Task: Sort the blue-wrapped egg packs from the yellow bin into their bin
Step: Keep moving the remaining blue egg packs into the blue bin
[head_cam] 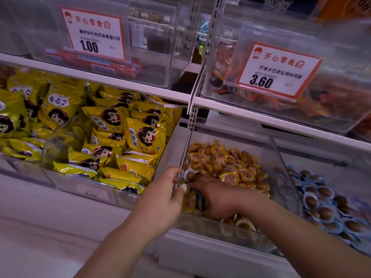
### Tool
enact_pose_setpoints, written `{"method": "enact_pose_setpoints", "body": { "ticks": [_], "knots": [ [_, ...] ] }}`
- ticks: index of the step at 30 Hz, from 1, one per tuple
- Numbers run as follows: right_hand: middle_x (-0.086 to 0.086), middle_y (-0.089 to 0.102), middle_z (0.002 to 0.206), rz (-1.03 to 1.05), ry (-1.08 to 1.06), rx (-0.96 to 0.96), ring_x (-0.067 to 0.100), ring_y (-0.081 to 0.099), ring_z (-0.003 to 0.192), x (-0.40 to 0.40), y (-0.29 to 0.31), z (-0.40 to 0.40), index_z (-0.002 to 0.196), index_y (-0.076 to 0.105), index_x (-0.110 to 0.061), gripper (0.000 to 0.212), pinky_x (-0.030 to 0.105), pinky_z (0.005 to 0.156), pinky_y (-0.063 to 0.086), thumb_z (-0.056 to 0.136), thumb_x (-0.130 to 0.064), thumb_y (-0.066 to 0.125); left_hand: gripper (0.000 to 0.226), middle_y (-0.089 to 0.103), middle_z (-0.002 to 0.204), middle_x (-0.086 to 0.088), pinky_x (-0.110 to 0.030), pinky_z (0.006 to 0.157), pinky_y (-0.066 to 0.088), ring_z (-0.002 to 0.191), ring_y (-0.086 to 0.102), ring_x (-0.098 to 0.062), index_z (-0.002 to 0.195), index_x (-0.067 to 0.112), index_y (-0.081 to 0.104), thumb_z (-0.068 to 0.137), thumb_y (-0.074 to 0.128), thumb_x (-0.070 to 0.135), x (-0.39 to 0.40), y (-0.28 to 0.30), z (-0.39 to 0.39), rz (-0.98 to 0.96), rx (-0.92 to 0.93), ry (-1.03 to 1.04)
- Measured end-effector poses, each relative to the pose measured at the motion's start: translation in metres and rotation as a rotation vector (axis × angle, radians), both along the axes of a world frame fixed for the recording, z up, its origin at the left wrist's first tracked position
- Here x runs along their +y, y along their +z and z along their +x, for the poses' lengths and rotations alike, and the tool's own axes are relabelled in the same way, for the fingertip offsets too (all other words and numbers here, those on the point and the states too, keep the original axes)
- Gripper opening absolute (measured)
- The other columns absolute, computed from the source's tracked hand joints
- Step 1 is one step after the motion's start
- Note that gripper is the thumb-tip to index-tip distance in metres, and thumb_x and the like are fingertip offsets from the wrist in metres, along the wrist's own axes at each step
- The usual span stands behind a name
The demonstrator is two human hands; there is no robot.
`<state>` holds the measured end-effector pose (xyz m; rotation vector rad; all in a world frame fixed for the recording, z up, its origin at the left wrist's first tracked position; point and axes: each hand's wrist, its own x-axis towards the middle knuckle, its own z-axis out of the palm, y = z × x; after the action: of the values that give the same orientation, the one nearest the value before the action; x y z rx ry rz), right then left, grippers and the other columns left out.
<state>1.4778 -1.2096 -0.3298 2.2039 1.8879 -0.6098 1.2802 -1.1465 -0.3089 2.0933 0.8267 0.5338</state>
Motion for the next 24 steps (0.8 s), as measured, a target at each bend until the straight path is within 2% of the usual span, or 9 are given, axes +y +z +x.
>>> {"method": "enact_pose_setpoints", "body": {
  "ticks": [2,4,5,8,13,16,18,21,24],
  "knots": [
    [-0.004,0.008,0.166,-0.109,-0.012,-0.103,0.021,0.003,0.153,0.004,-0.002,0.006,0.159,0.002,-0.031,0.112,0.043,0.124,0.018,0.076,-0.047,0.076,0.038,0.055,0.12,0.019,-0.034,0.093,0.05,0.102,0.056,-0.007,0.137,0.039,0.041,0.1,0.05,0.038,0.0,0.0,-0.001,-0.009,-0.007,-0.006],
    [-0.007,0.003,0.166,-0.175,0.017,-0.18,0.02,-0.007,0.153,0.006,-0.002,0.008,0.159,0.001,-0.029,0.112,0.051,0.123,0.015,0.075,-0.048,0.074,0.038,0.056,0.122,0.018,-0.034,0.093,0.05,0.105,0.057,-0.007,0.138,0.039,0.042,0.101,0.05,0.038,0.0,0.0,-0.002,-0.016,-0.007,-0.012],
    [-0.005,0.008,0.165,-0.165,0.038,-0.208,0.022,-0.003,0.152,0.007,-0.002,0.007,0.158,0.005,-0.028,0.109,0.052,0.121,0.02,0.075,-0.045,0.073,0.038,0.056,0.123,0.018,-0.034,0.093,0.05,0.106,0.057,-0.007,0.138,0.038,0.042,0.101,0.05,0.037,0.0,0.001,-0.002,-0.016,-0.005,-0.014],
    [0.002,0.034,0.152,-0.022,0.076,-0.23,0.026,0.024,0.14,0.005,-0.002,0.001,0.154,0.025,-0.023,0.094,0.046,0.107,0.042,0.074,-0.038,0.071,0.038,0.057,0.124,0.017,-0.033,0.093,0.05,0.108,0.057,-0.006,0.139,0.036,0.043,0.101,0.05,0.035,-0.001,0.002,-0.001,-0.009,-0.005,-0.013],
    [0.0,0.057,0.126,0.243,0.055,-0.094,0.021,0.054,0.115,-0.007,-0.012,-0.004,0.132,0.047,-0.03,0.062,0.033,0.088,0.05,0.075,-0.044,0.069,0.042,0.056,0.126,0.016,-0.038,0.095,0.05,0.108,0.059,-0.009,0.142,0.036,0.04,0.101,0.05,0.036,0.001,0.003,0.0,-0.016,0.016,-0.014],
    [-0.005,0.064,0.115,0.305,0.077,-0.073,0.02,0.06,0.104,-0.006,-0.011,-0.005,0.118,0.054,-0.033,0.048,0.038,0.08,0.053,0.073,-0.038,0.07,0.042,0.055,0.124,0.016,-0.039,0.094,0.051,0.106,0.06,-0.009,0.141,0.035,0.039,0.101,0.05,0.035,0.001,0.002,0.001,-0.01,0.013,-0.012],
    [-0.008,0.066,0.117,0.312,0.067,-0.016,0.017,0.061,0.105,-0.005,-0.011,-0.005,0.119,0.056,-0.035,0.047,0.037,0.082,0.053,0.076,-0.034,0.073,0.041,0.056,0.123,0.016,-0.038,0.093,0.051,0.104,0.06,-0.009,0.14,0.034,0.04,0.1,0.051,0.035,0.002,0.002,0.001,-0.013,0.005,-0.014],
    [-0.015,0.067,0.118,0.325,-0.095,0.225,0.006,0.061,0.107,-0.005,-0.004,0.0,0.123,0.062,-0.036,0.05,0.029,0.09,0.052,0.077,-0.032,0.081,0.041,0.056,0.127,0.014,-0.038,0.095,0.051,0.109,0.06,-0.009,0.14,0.032,0.044,0.1,0.052,0.034,0.001,0.002,0.001,-0.009,-0.006,-0.006],
    [-0.016,0.07,0.109,0.477,-0.307,0.437,-0.002,0.065,0.099,-0.009,0.016,0.013,0.116,0.067,-0.034,0.047,0.026,0.089,0.054,0.074,-0.032,0.087,0.037,0.051,0.129,0.016,-0.026,0.096,0.047,0.115,0.054,-0.005,0.134,0.029,0.051,0.097,0.055,0.026,-0.004,0.008,0.002,0.174,-0.161,0.043]
  ]
}}
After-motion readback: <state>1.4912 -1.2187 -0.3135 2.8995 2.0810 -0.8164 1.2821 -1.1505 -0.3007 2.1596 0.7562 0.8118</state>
